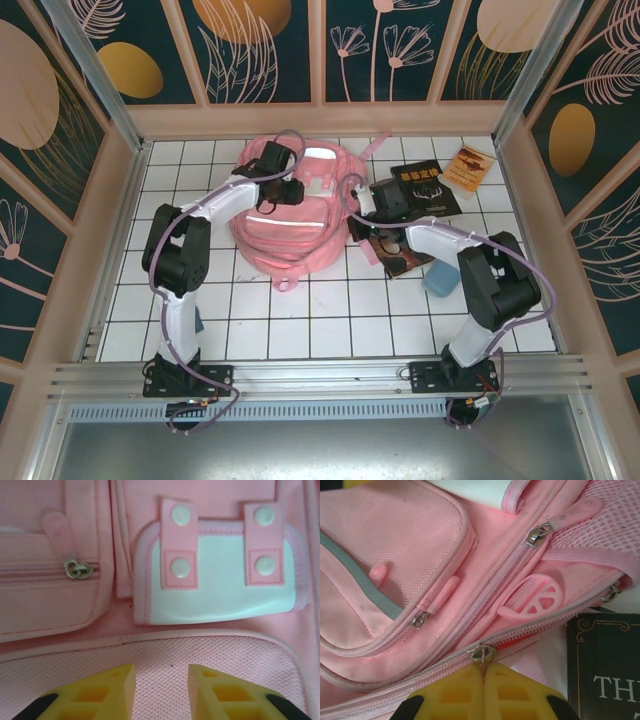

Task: Pack books, pencil case, and school supplies into a backpack

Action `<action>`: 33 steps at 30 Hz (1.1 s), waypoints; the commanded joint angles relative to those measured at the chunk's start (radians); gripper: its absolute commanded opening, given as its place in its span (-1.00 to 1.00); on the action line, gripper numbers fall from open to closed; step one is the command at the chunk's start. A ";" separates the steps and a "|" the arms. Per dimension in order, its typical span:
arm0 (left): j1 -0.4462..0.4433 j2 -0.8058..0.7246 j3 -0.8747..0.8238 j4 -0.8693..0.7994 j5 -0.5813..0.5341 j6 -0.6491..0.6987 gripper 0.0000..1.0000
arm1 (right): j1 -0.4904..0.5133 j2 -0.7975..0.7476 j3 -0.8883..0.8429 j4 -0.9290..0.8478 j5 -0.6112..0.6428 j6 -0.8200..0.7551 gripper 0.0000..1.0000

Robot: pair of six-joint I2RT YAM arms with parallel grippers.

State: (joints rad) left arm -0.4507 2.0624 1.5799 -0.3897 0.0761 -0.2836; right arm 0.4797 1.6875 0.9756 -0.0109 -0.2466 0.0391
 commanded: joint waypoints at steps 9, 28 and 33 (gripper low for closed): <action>-0.116 0.136 0.118 -0.046 0.073 0.041 -0.47 | 0.002 0.049 0.041 0.037 -0.032 0.016 -1.00; -0.118 0.318 0.147 -0.055 0.056 -0.234 -1.00 | 0.264 -0.147 -0.157 0.019 -0.145 0.045 -1.00; -0.115 0.252 0.120 0.026 0.162 -0.226 -0.86 | 0.345 -0.148 -0.182 0.130 -0.114 0.165 -0.89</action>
State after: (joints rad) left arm -0.5652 2.2734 1.7580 -0.4065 0.1749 -0.4877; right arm 0.7666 1.5730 0.8158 0.0330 -0.2878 0.1123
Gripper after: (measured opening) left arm 0.066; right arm 0.050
